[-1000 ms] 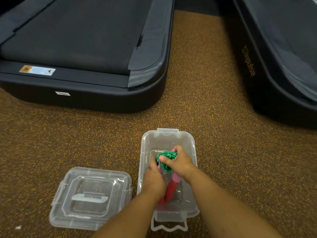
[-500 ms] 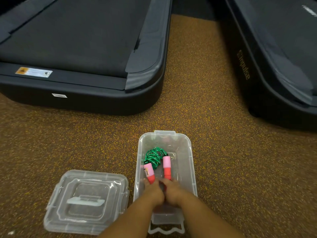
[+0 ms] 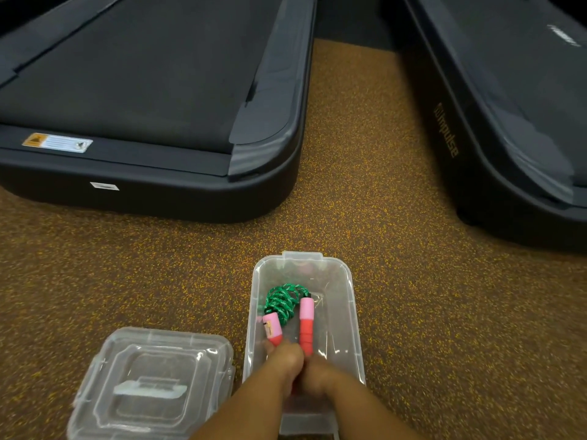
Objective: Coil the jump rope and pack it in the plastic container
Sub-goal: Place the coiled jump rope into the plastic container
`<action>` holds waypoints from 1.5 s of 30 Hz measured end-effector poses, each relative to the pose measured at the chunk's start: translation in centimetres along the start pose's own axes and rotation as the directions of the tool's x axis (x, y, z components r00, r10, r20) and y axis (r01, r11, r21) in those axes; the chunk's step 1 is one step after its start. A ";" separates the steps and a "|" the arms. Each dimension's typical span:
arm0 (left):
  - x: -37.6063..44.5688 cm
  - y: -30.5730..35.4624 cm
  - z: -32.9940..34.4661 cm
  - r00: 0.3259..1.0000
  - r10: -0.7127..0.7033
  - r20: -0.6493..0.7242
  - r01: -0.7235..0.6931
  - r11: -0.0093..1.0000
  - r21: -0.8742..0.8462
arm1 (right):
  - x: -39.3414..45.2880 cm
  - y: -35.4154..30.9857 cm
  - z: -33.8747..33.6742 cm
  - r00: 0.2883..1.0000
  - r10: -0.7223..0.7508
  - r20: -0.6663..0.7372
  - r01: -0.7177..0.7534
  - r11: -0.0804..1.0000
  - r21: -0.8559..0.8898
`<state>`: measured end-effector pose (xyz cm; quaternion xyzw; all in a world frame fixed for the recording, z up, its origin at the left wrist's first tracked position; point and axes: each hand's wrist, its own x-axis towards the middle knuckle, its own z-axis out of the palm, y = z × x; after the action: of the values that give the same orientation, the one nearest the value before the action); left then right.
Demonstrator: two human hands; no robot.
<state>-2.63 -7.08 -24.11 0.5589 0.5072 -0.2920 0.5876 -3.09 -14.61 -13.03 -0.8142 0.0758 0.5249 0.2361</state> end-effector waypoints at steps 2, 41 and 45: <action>3.9 -1.0 0.6 0.999 -0.047 0.014 0.047 0.999 -0.018 | 0.7 0.4 0.3 1.000 -0.027 -0.011 0.028 0.996 0.080; -15.8 4.8 -14.6 0.617 0.668 -0.416 -0.515 0.742 0.429 | -8.7 -4.3 0.0 0.808 -0.415 -0.418 0.465 0.885 0.020; -12.6 2.5 -18.2 0.814 0.162 -0.558 -0.229 0.972 -0.052 | -9.4 -3.4 0.4 0.800 -0.452 -0.395 0.471 0.881 -0.053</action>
<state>-9.22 7.95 -9.06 0.6329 0.6102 -0.0270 0.4757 -6.29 -12.60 -3.75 -0.8911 -0.0658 0.2740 0.3558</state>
